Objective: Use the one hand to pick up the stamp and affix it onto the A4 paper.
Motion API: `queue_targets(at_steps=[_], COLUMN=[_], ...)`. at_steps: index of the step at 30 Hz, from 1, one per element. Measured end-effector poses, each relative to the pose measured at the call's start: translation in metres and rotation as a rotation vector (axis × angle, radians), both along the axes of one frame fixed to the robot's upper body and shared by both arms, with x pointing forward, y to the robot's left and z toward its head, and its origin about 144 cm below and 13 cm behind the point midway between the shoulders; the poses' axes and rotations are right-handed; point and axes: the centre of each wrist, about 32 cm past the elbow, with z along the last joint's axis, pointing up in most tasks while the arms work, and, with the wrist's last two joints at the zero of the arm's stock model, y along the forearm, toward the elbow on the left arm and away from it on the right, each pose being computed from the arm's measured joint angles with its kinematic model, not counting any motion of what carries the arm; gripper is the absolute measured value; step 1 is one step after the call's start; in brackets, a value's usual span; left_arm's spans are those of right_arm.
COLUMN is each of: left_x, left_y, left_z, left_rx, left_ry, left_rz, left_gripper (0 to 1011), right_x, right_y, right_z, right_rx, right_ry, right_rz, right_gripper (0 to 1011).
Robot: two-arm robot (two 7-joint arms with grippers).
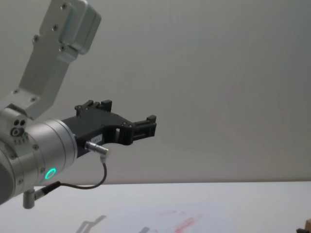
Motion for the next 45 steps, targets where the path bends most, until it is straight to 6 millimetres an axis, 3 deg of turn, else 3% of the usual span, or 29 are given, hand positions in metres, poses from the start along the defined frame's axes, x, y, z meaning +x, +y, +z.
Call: queue_targets(at_steps=[5, 8, 19, 24, 33, 45], left_x=[0.000, 0.000, 0.000, 0.000, 0.000, 0.000], left_y=[0.000, 0.000, 0.000, 0.000, 0.000, 0.000], left_z=[0.000, 0.000, 0.000, 0.000, 0.000, 0.000], left_rx=[0.000, 0.000, 0.000, 0.000, 0.000, 0.000], left_ry=[0.000, 0.000, 0.000, 0.000, 0.000, 0.000], left_rz=[0.000, 0.000, 0.000, 0.000, 0.000, 0.000], left_gripper=[1001, 1001, 1001, 1001, 1001, 1001], right_x=[0.002, 0.003, 0.004, 0.005, 0.005, 0.008], right_y=[0.001, 0.002, 0.003, 0.003, 0.003, 0.009], right_z=[-0.002, -0.003, -0.005, -0.005, -0.006, 0.007], right_rx=[-0.005, -0.007, -0.012, -0.013, -0.014, 0.023], right_ry=[0.009, 0.014, 0.024, 0.026, 0.027, -0.030], right_rz=[-0.004, -0.006, -0.011, -0.012, -0.011, 0.052], right_gripper=[1001, 951, 675, 474, 223, 217])
